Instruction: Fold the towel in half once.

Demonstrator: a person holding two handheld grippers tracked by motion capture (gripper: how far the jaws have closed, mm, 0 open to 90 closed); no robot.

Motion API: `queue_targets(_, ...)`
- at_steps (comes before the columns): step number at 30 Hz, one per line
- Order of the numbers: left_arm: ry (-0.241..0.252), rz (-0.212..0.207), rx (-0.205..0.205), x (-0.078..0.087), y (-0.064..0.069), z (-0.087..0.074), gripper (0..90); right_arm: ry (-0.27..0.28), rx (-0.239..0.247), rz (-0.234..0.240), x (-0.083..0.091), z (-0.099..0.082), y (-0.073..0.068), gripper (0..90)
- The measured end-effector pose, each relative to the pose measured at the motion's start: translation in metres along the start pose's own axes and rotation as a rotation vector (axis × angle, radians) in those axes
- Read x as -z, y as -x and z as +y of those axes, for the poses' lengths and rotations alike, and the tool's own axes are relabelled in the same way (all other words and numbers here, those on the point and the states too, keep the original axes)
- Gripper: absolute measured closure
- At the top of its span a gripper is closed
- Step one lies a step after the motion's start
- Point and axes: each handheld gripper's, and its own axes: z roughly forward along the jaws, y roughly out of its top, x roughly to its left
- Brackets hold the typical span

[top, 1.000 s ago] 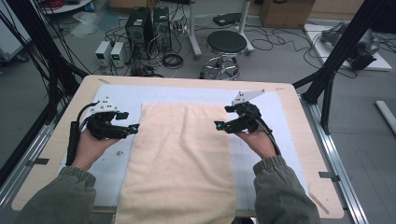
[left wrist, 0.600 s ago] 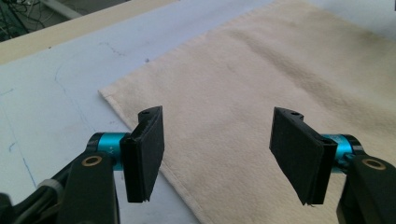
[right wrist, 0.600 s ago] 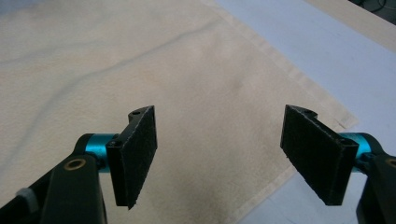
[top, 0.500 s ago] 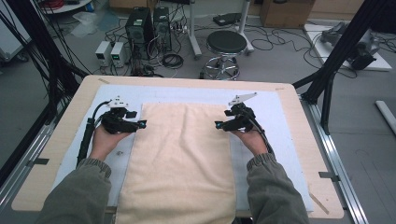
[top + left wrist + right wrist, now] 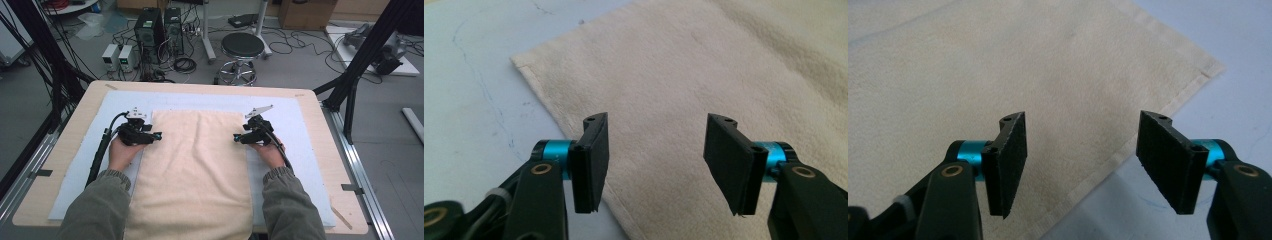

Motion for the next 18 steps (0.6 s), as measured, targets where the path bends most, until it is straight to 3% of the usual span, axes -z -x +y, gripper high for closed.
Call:
queue_targets(3,-0.018,0.022,0.006,-0.003,0.0003,-0.0009,47.2,-0.01,-0.001,-0.001,-0.0029,-0.001,0.0006,41.2)
queue_targets(6,-0.093,0.038,0.001,-0.0086,-0.0011,-0.0051,51.1,-0.044,0.017,-0.02,-0.0073,-0.0021,-0.0034,48.2)
queue_targets(9,-0.081,0.049,0.002,-0.0084,0.0003,-0.0071,55.2,-0.033,-0.001,-0.011,-0.0068,-0.0031,-0.0039,56.1)
queue_targets(12,-0.09,0.052,0.003,-0.0072,0.0011,-0.0063,66.1,-0.035,-0.008,0.012,-0.0062,-0.0028,-0.0049,66.7)
queue_targets(18,-0.1,0.038,-0.008,-0.0057,0.0026,-0.0063,78.6,-0.05,-0.011,0.042,-0.0063,-0.0008,-0.0083,81.1)
